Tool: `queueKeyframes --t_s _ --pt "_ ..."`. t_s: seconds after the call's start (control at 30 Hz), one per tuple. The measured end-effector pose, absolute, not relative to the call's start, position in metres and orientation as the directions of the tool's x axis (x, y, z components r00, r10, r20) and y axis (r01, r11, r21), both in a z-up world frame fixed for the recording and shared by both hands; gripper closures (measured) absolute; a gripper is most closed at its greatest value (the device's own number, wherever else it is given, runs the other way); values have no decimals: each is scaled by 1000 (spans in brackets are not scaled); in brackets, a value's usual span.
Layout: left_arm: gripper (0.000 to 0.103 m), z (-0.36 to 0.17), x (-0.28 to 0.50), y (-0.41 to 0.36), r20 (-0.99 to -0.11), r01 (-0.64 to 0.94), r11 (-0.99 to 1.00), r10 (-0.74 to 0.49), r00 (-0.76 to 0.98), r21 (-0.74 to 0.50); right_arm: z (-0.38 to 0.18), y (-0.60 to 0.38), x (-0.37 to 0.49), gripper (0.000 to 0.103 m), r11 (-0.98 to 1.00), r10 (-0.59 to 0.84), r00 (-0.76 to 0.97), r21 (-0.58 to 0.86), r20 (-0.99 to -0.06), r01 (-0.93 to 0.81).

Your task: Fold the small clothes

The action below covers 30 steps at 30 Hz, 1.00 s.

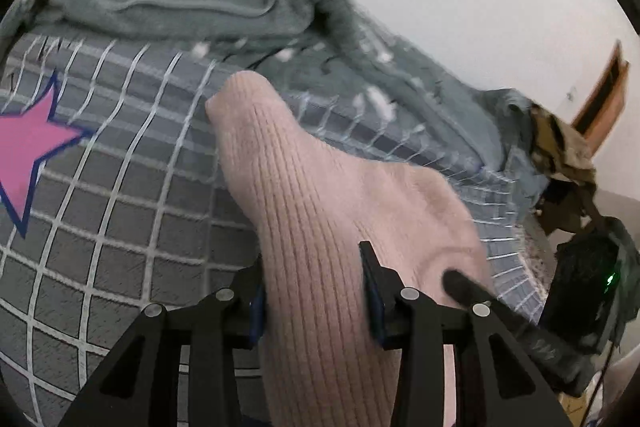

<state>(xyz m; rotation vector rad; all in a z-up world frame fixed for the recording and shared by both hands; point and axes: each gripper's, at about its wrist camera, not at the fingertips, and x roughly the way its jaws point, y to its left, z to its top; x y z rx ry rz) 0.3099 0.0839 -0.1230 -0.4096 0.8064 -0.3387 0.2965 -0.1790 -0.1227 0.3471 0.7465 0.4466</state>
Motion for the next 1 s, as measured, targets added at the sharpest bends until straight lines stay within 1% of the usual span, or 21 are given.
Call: queueKeyframes --t_s 0.03,0.07,0.1,0.13,0.17,0.2,0.27,0.33,0.4,0.43,0.5,0.53,0.57,0.63,0.73,0.83,0.93,1.0 --pt "61 -132 314 83 -644 123 874 -435 629 -471 -134 -175 301 76 884 453 639 405 -622 -234" --pt "56 -139 316 81 -666 105 883 -419 617 -458 -142 -175 305 74 897 430 629 384 -647 -218" --pt "54 -141 315 79 -671 100 890 -406 621 -445 -148 -179 304 73 889 441 630 405 -639 -212" --pt "51 -140 314 79 -665 106 893 -401 630 -438 -149 -184 303 68 878 456 630 433 -628 -204" --pt "47 -138 312 79 -661 111 895 -397 637 -431 -146 -189 303 65 873 460 627 449 -629 -189" --pt "44 -135 311 79 -658 114 896 -396 640 -428 -140 -192 303 64 878 449 634 442 -630 -183" --pt "38 -133 308 81 -648 116 890 -405 645 -441 -129 -192 299 59 910 393 674 371 -625 -187" --pt "36 -133 307 82 -642 114 882 -416 644 -457 -120 -188 292 58 941 326 722 285 -611 -184" --pt "36 -133 307 80 -647 108 888 -404 646 -447 -119 -186 288 58 947 313 732 256 -606 -193" --pt "36 -134 306 78 -651 104 894 -393 650 -436 -120 -185 286 59 948 312 731 249 -606 -198" --pt "35 -133 303 77 -651 107 898 -386 653 -426 -123 -182 284 75 950 311 732 228 -606 -215" --pt "35 -133 301 75 -651 113 901 -384 655 -418 -124 -178 282 92 951 310 733 210 -606 -228" --pt "34 -132 300 74 -650 117 904 -380 657 -411 -124 -174 279 93 960 280 746 161 -604 -229" --pt "34 -130 298 71 -649 126 912 -370 665 -391 -122 -173 273 94 967 254 774 129 -580 -221" --pt "34 -128 295 69 -646 136 918 -362 672 -373 -121 -181 269 94 968 250 784 156 -568 -196" --pt "34 -125 291 67 -640 144 926 -348 685 -349 -126 -183 272 94 969 246 770 163 -589 -185" --pt "33 -122 287 67 -634 149 930 -340 695 -336 -125 -181 271 90 970 244 759 156 -603 -189" --pt "33 -122 285 67 -631 147 931 -336 699 -333 -121 -181 267 90 969 248 769 154 -589 -194"
